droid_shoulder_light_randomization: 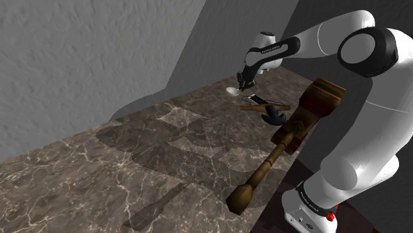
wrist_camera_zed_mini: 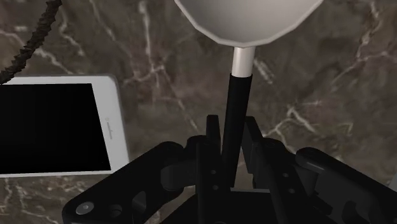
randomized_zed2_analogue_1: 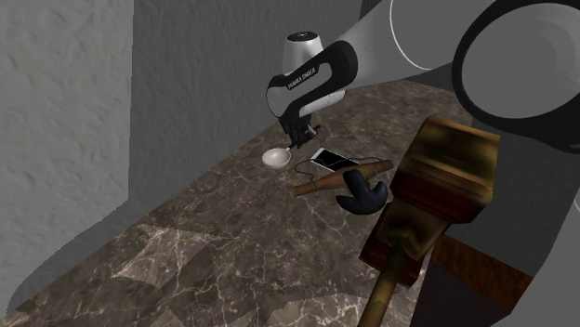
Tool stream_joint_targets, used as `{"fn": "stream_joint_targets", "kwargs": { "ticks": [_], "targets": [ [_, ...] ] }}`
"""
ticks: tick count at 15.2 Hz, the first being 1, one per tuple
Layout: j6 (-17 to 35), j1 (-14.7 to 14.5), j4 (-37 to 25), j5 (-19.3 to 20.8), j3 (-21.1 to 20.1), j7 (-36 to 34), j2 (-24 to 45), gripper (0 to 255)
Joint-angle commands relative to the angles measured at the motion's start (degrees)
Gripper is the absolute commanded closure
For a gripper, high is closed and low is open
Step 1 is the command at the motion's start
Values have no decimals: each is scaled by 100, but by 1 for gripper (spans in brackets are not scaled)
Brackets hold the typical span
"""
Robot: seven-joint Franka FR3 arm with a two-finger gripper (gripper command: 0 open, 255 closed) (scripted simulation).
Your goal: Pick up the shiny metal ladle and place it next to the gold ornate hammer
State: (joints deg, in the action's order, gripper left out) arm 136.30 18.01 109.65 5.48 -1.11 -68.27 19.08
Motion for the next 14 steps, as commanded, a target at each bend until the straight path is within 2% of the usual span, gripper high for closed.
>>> {"fn": "stream_joint_targets", "kwargs": {
  "ticks": [1,7,14],
  "targets": [
    [8,-2,2,-2,-4,0,10,255],
    [8,-3,1,-1,-3,0,12,255],
    [-449,3,-187,-42,-18,47,-260,255]
  ]
}}
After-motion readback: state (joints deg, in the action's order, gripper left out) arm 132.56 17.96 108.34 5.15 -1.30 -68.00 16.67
